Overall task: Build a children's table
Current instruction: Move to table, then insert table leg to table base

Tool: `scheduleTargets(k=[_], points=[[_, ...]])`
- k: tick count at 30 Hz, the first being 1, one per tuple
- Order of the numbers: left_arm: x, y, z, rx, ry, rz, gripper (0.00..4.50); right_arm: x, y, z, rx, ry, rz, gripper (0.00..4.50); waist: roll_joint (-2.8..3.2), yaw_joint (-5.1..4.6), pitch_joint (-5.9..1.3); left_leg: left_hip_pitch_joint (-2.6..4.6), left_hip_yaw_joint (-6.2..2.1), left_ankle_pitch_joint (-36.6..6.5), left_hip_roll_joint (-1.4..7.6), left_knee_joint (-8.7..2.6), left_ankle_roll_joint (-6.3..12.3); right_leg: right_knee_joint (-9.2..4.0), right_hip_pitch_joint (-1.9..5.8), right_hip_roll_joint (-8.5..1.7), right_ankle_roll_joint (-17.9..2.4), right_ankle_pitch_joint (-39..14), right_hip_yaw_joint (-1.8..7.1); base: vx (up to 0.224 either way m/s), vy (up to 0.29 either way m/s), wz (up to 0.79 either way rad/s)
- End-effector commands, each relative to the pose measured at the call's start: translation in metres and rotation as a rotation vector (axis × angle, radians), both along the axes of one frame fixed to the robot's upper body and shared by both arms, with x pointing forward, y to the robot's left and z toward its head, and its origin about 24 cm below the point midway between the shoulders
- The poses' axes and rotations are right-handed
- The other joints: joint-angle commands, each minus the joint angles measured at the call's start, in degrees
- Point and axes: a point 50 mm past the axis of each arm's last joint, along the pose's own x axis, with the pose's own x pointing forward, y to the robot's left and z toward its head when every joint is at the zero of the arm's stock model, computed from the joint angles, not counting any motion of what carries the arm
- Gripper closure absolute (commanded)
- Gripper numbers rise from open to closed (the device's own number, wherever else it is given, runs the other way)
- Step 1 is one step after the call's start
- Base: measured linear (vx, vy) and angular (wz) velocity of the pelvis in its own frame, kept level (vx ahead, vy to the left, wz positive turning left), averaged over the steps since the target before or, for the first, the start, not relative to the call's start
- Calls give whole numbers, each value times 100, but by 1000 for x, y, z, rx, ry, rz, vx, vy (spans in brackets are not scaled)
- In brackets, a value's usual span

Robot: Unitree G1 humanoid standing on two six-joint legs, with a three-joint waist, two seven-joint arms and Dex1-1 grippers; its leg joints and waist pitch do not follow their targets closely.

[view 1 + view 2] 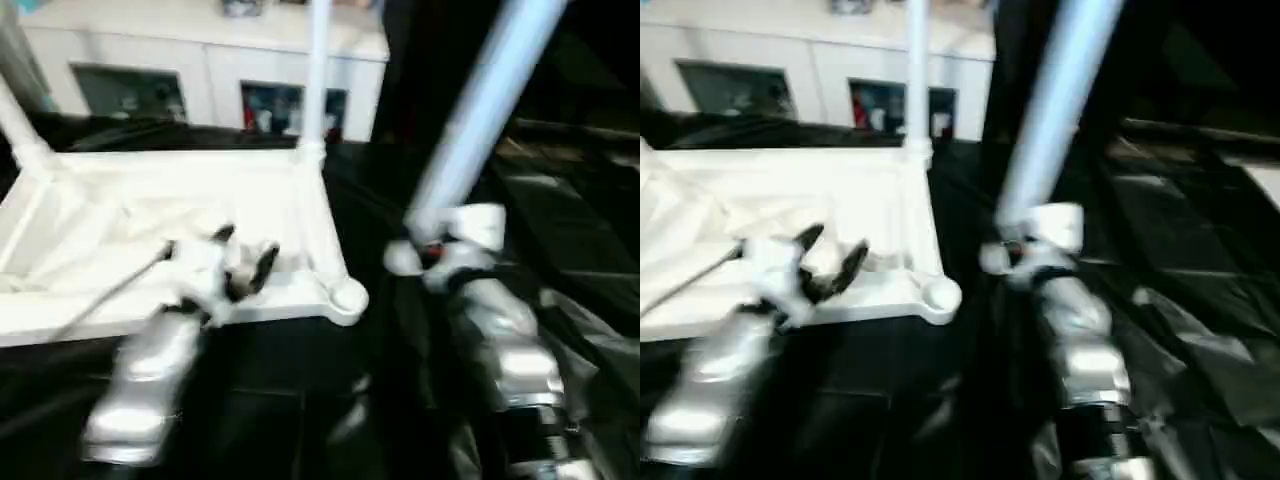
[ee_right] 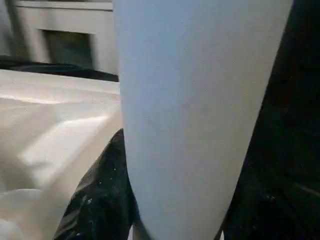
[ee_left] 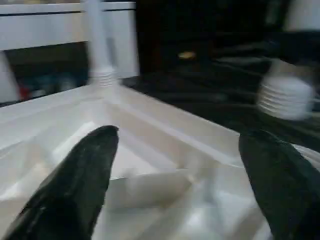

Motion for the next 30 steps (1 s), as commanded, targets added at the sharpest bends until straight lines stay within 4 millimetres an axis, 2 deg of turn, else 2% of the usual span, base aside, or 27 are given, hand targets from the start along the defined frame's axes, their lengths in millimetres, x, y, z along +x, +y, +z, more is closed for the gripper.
scheduleTargets(k=[1,2,3,4,5,6,7,8,9,10,11,13,14,15,16,18,19,20,22,23,24,26,27,28,29,30], points=[[1,-11,6,19,15,-148,6,3,-13,8,1,-20,-18,265,-22,62,-321,209,122,1236,266,-400,447,-430,276,-631,-650,2209,327,0,0,0],[4,-11,8,49,25,-189,6,5,-15,8,-1,-19,-16,265,-94,50,-303,235,153,630,295,-473,315,-473,315,-621,-702,1853,322,-65,3,6],[4,-11,8,49,25,-189,6,5,-15,8,-1,-19,-16,265,-18,68,-285,317,178,-146,351,-575,83,-519,294,-606,-849,1001,287,-84,-8,1],[8,-9,9,111,46,-255,6,8,-16,10,-14,-23,-5,265,3,37,-240,340,208,-641,390,-653,-61,-587,279,-611,-883,352,292,-84,-8,1],[11,-9,10,134,51,-268,6,8,-17,11,-19,-26,-1,265,35,15,-199,398,232,-1192,434,-714,-237,-646,207,-596,-891,-373,280,-92,-7,1],[16,-6,11,181,62,-299,6,10,-16,13,-23,-30,12,265,15,-10,-177,411,234,-1443,434,-738,-307,-672,198,-597,-881,-706,283,-91,4,-2],[18,-5,12,202,67,-314,6,11,-16,14,-22,-30,19,265,8,-25,-161,421,220,-1803,427,-775,-431,-717,213,-637,-813,-1345,294,-91,4,-2],[18,-5,12,202,67,-314,6,11,-16,14,-22,-30,19,265,-8,-38,-142,422,219,-1899,418,-787,-463,-753,206,-646,-765,-1598,301,-79,9,-7],[25,-3,14,262,78,-360,6,11,-16,16,-26,-27,44,265,-56,-35,-165,414,222,-1811,423,-800,-465,-780,239,-686,-715,-1722,303,-62,7,-6],[29,-1,14,306,109,-384,6,11,-15,17,-36,-23,68,265,-42,-10,-186,433,245,-1616,420,-797,-411,-799,228,-700,-648,-1691,299,-62,7,-6],[32,2,14,350,137,-415,6,9,-14,17,-46,-21,93,265,-21,-8,-192,434,259,-1440,424,-789,-387,-793,213,-707,-665,-1468,309,-50,5,-3],[34,6,11,404,208,-466,6,7,-12,15,-54,-9,131,265,-22,-26,-186,399,260,-1467,412,-805,-377,-790,218,-694,-690,-1400,300,0,0,0],[34,8,11,414,226,-480,6,6,-12,15,-54,-6,140,265,-25,-33,-207,380,254,-1399,417,-806,-376,-753,235,-699,-747,-1205,292,0,0,0],[36,11,10,433,250,-498,22,5,-12,13,-65,-4,153,265,18,-27,-211,386,251,-1390,414,-803,-374,-748,224,-699,-778,-1140,289,0,0,0],[38,12,10,446,264,-509,33,4,-11,12,-72,-3,162,265,-11,-34,-224,399,269,-1356,417,-787,-362,-739,214,-694,-849,-951,287,0,0,0],[42,14,10,443,280,-521,41,2,-11,10,-77,6,176,265,-1,-25,-249,386,286,-1165,425,-766,-318,-699,235,-707,-979,-516,284,0,0,0],[49,13,10,454,289,-528,49,1,-11,8,-81,16,185,265,37,-31,-253,381,302,-1029,406,-752,-281,-699,234,-683,-1037,-207,280,0,0,0],[52,12,10,463,294,-537,59,0,-11,7,-79,21,188,265,41,-8,-293,399,302,-874,409,-728,-252,-645,252,-679,-1109,186,268,0,0,0],[56,9,10,469,294,-542,70,-1,-11,7,-78,23,189,265,50,0,-311,383,293,-682,422,-720,-187,-603,278,-693,-1204,658,245,0,0,0],[57,8,11,459,302,-551,78,-1,-11,7,-78,23,190,265,81,0,-319,374,285,-585,423,-714,-151,-573,292,-692,-1269,908,231,0,0,0],[59,6,11,442,321,-572,88,-2,-10,7,-82,23,192,265,63,-7,-318,378,299,-566,417,-711,-124,-586,288,-686,-1287,973,230,0,0,0],[61,4,10,430,339,-590,88,-2,-10,6,-87,23,193,265,75,7,-336,382,299,-484,418,-698,-89,-563,305,-693,-1352,1200,222,0,0,0],[60,4,9,430,373,-622,114,-3,-11,5,-109,15,189,265,89,1,-335,375,292,-458,426,-701,-75,-553,315,-691,-1369,1353,219,0,0,0],[60,3,8,441,395,-643,114,-4,-11,5,-117,13,186,265,151,7,-336,376,288,-476,418,-692,-71,-542,315,-701,-1385,1412,220,0,0,0],[59,2,7,443,426,-673,127,-5,-11,4,-109,17,185,265,186,-2,-333,389,286,-555,423,-695,-98,-553,316,-701,-1399,1388,221,0,0,0],[59,1,6,441,439,-687,136,-6,-12,4,-106,20,184,265,149,-6,-331,394,296,-587,424,-697,-90,-571,323,-700,-1406,1384,225,0,0,0]])
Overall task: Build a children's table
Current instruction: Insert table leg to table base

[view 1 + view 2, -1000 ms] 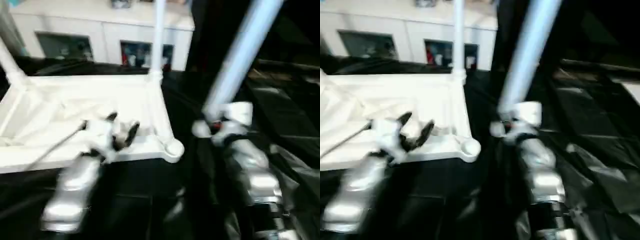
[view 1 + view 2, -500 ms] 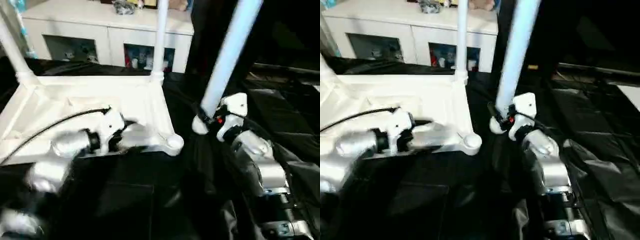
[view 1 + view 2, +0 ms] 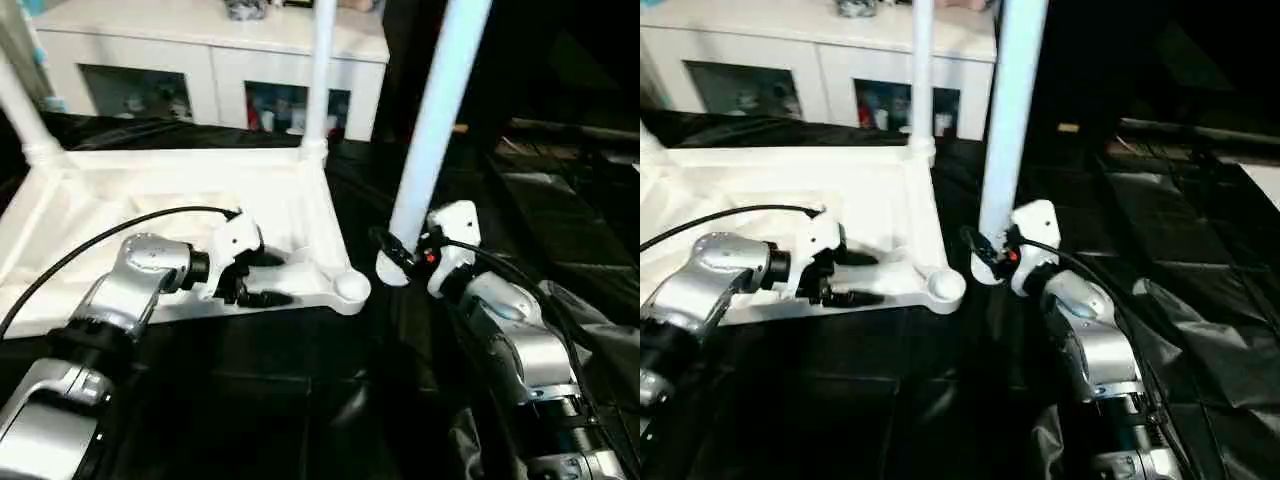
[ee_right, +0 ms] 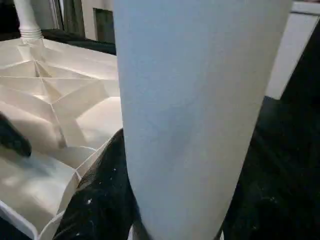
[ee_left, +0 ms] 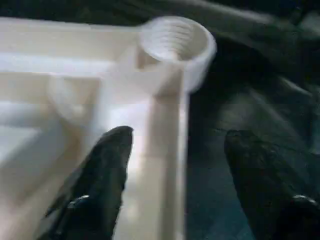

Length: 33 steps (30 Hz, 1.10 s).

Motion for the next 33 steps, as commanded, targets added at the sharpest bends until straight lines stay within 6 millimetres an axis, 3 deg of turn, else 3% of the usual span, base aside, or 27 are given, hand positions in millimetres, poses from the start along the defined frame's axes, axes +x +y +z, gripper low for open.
scheduleTargets(k=[1,2,4,6,8,11,13,14,15,16,18,21,23,24,27,31,33], points=[[1,-3,2,13,27,-33,148,-2,-4,2,-9,-16,-11,265,154,23,-451,166,-131,-764,309,-388,-70,-328,255,-562,-1418,1151,269,0,0,0],[2,-5,2,16,35,-46,148,-4,-6,2,-8,-16,-22,265,249,41,-445,166,-138,-800,307,-376,-62,-330,245,-583,-1453,1056,271,0,0,0],[3,-8,2,17,26,-49,168,-6,-8,1,-8,-15,-36,265,199,36,-424,159,-131,-900,324,-393,-54,-363,260,-581,-1473,877,275,0,0,0],[4,-9,1,17,24,-51,180,-6,-8,0,-9,-15,-40,265,209,48,-412,163,-124,-943,321,-392,-18,-388,250,-587,-1458,636,280,0,0,0],[6,-11,-1,27,7,-43,194,-8,-7,-1,-11,-14,-41,265,250,63,-401,160,-128,-994,331,-399,-25,-412,239,-593,-1414,338,286,0,0,0],[8,-11,-5,44,-8,-24,218,-8,-6,-1,-9,-12,-43,265,265,73,-412,163,-140,-1020,337,-402,-57,-408,240,-590,-1386,286,285,0,0,0],[9,-12,-6,53,-9,-34,223,-8,-5,0,-9,-16,-44,265,369,84,-423,160,-156,-1007,334,-394,-74,-396,232,-596,-1381,359,283,0,0,0],[10,-13,-6,50,-3,-41,230,-8,-4,0,-7,-17,-43,265,315,67,-423,155,-148,-988,334,-399,-67,-397,240,-580,-1391,485,280,0,0,0],[10,-13,-5,51,-3,-41,243,-8,-4,0,-7,-18,-43,265,307,73,-431,157,-145,-955,324,-390,-53,-386,243,-573,-1402,552,279,0,0,0],[11,-15,-4,56,-1,-47,243,-8,-3,1,-8,-22,-42,265,381,87,-435,155,-148,-941,319,-379,-35,-382,237,-590,-1417,585,278,0,0,0],[13,-16,-4,66,-1,-52,262,-8,-3,1,-9,-24,-43,265,347,96,-438,151,-139,-894,314,-371,15,-390,245,-582,-1426,640,280,0,0,0],[12,-15,-8,95,28,-63,282,-10,-4,-1,-9,-24,-47,265,395,117,-441,141,-148,-800,322,-364,72,-376,241,-590,-1425,709,275,0,0,0],[12,-14,-12,113,42,-50,295,-11,-4,-2,-18,-21,-52,265,347,104,-437,131,-140,-787,319,-370,100,-387,248,-579,-1384,666,274,0,0,0],[12,-14,-14,115,41,-49,301,-11,-3,-1,-8,-19,-50,265,365,115,-439,135,-141,-796,316,-364,107,-390,246,-593,-1389,636,275,0,0,0],[11,-14,-17,137,51,-49,329,-11,-1,1,-14,-24,-36,265,396,105,-427,146,-149,-936,338,-381,72,-413,234,-603,-1392,398,278,0,0,0],[12,-12,-20,172,44,-48,349,-11,0,3,-13,-29,-38,265,376,98,-419,148,-142,-981,339,-390,49,-430,227,-609,-1386,229,286,0,0,0],[13,-13,-19,159,32,-37,385,-11,-1,4,-12,-31,-39,265,371,97,-417,148,-141,-980,335,-387,51,-433,224,-603,-1393,236,287,0,0,0]])
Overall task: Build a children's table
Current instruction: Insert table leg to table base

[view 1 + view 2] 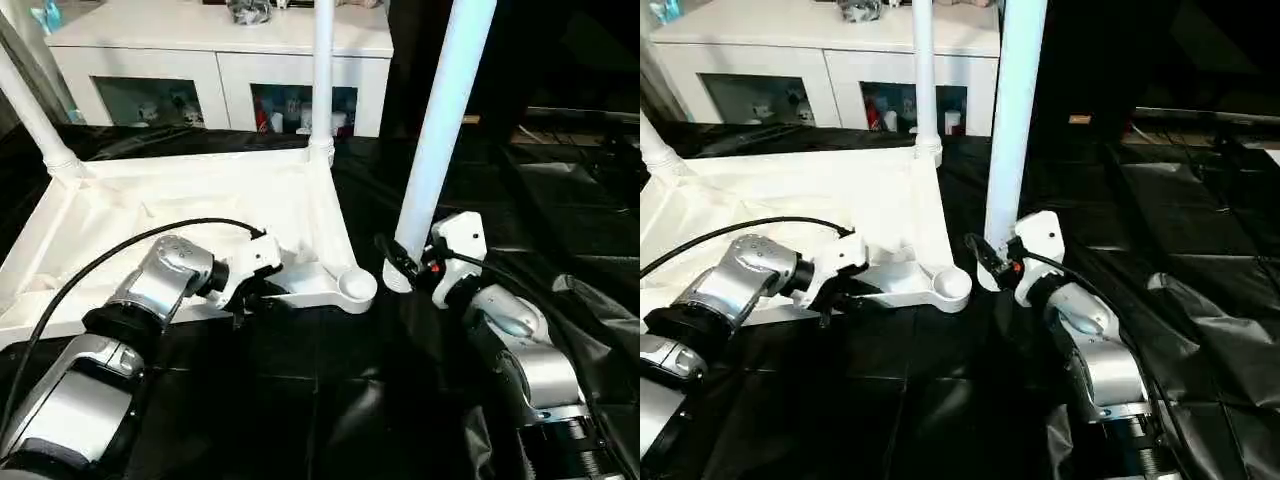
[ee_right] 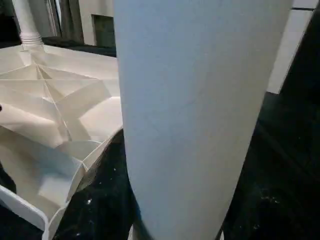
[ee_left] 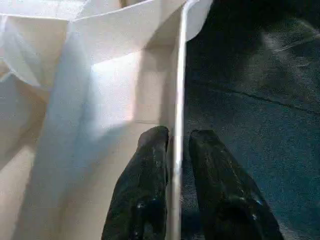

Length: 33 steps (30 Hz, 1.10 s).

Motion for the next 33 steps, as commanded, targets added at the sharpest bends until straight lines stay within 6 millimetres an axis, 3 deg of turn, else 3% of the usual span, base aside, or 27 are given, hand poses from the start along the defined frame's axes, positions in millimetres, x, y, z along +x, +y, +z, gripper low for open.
scheduleTargets(k=[1,4,6,8,13,14,17,18,19,22,26,30,33], points=[[3,-2,3,0,-23,8,385,1,2,10,2,-33,8,265,41,-3,-423,143,-142,-987,336,-389,53,-443,221,-592,-1390,189,293,0,0,0],[5,-3,6,-36,-40,17,394,2,2,10,4,-32,8,265,25,0,-432,131,-140,-889,339,-382,89,-432,226,-593,-1400,307,292,0,0,0],[5,-4,7,-45,-41,20,429,2,2,10,5,-32,9,265,36,3,-438,128,-143,-820,341,-377,126,-415,222,-595,-1408,419,287,0,0,0],[3,-2,5,-47,-38,20,429,2,3,10,8,-28,14,265,-2,8,-433,125,-137,-790,339,-377,180,-415,221,-601,-1400,404,286,0,0,0],[-9,3,-14,-39,19,35,445,5,8,8,30,-5,36,265,-32,-3,-417,128,-130,-837,347,-391,206,-433,203,-608,-1350,122,286,0,0,0],[-13,3,-19,-27,33,32,445,5,10,8,38,2,40,265,-83,-21,-407,118,-124,-850,347,-403,212,-445,210,-608,-1343,39,286,0,0,0],[-22,4,-29,-4,57,23,450,7,15,7,74,34,54,265,-87,-39,-402,119,-122,-814,348,-404,244,-443,198,-616,-1307,-93,289,0,0,0],[-25,2,-31,-27,50,36,450,8,18,7,101,57,62,265,-138,-48,-399,115,-113,-800,353,-408,263,-452,199,-620,-1289,-163,290,0,0,0],[-26,0,-30,-50,41,44,450,9,20,8,121,70,71,265,-100,-53,-391,117,-118,-799,358,-417,269,-456,179,-614,-1267,-236,288,0,0,0],[-29,-4,-27,-106,13,60,450,10,28,11,158,90,121,265,-153,-73,-396,108,-107,-731,353,-414,300,-438,182,-607,-1252,-197,282,0,0,0],[-40,-7,-25,-151,0,68,450,11,38,12,166,126,175,265,-99,-115,-398,122,-94,-691,356,-411,299,-438,147,-590,-1239,-156,286,0,0,0],[-50,-9,-26,-156,2,58,450,9,40,8,105,148,200,265,-110,-127,-399,110,-83,-639,344,-405,287,-425,160,-578,-1231,-41,292,0,0,0],[-52,-11,-26,-175,16,75,450,9,38,2,75,171,198,265,-125,-110,-387,112,-76,-711,326,-410,233,-457,161,-577,-1162,-246,299,0,0,0]])
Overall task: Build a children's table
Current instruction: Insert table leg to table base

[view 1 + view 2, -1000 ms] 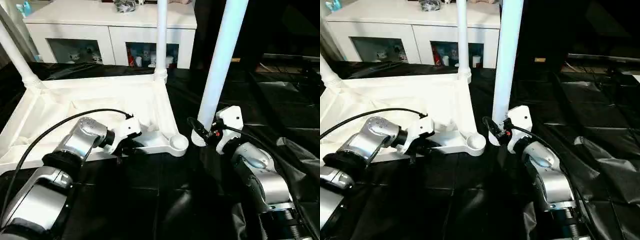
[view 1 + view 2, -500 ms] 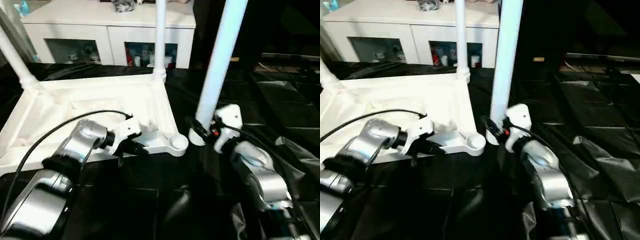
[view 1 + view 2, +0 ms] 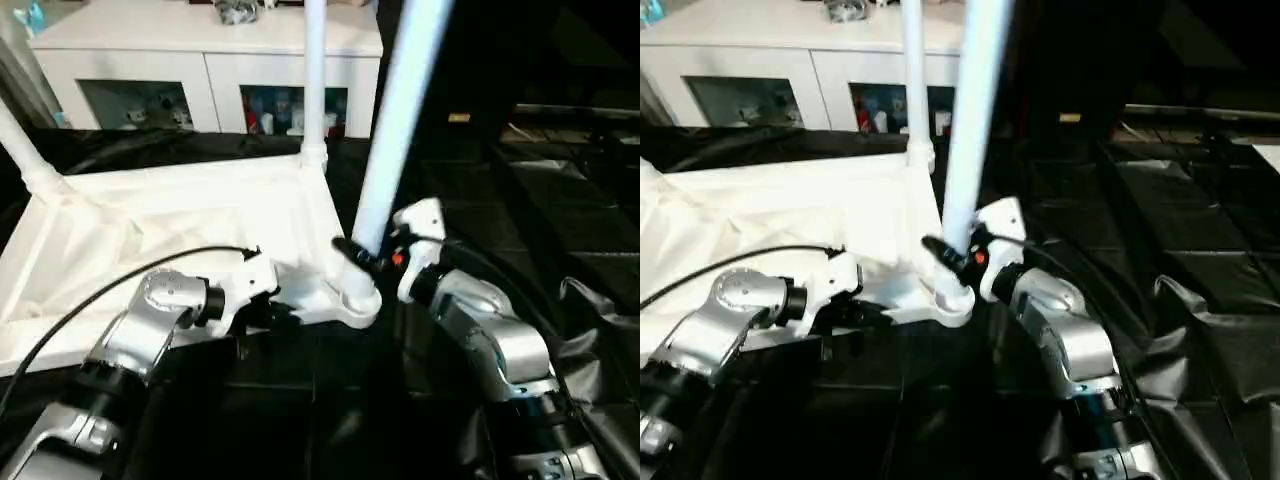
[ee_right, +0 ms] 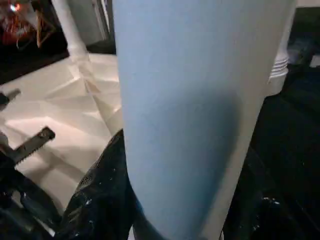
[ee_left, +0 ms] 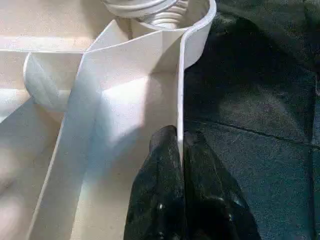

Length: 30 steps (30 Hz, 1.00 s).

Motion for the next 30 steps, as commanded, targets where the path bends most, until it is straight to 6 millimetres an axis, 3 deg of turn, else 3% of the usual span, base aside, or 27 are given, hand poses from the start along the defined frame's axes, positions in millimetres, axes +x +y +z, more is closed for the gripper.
scheduleTargets(k=[1,7,27,30], points=[[-11,-3,-18,-42,89,31,450,1,-3,-7,-42,31,0,265,-95,22,-361,104,-134,-725,339,-406,155,-453,171,-548,-1154,-314,282,0,0,0],[-12,-2,-16,-32,87,51,450,1,-4,-15,-96,74,5,265,-58,-5,-369,126,-139,-827,340,-415,89,-462,150,-526,-1128,-353,286,0,0,0],[-7,0,-12,4,45,66,450,-11,-9,-12,-139,168,142,265,-103,5,-381,125,-143,-892,346,-421,60,-480,152,-531,-1067,-408,291,0,0,0],[-6,0,-11,6,43,66,450,-11,-10,-11,-150,180,150,265,-113,9,-370,136,-143,-985,349,-431,32,-504,144,-537,-1043,-630,292,0,0,0]])
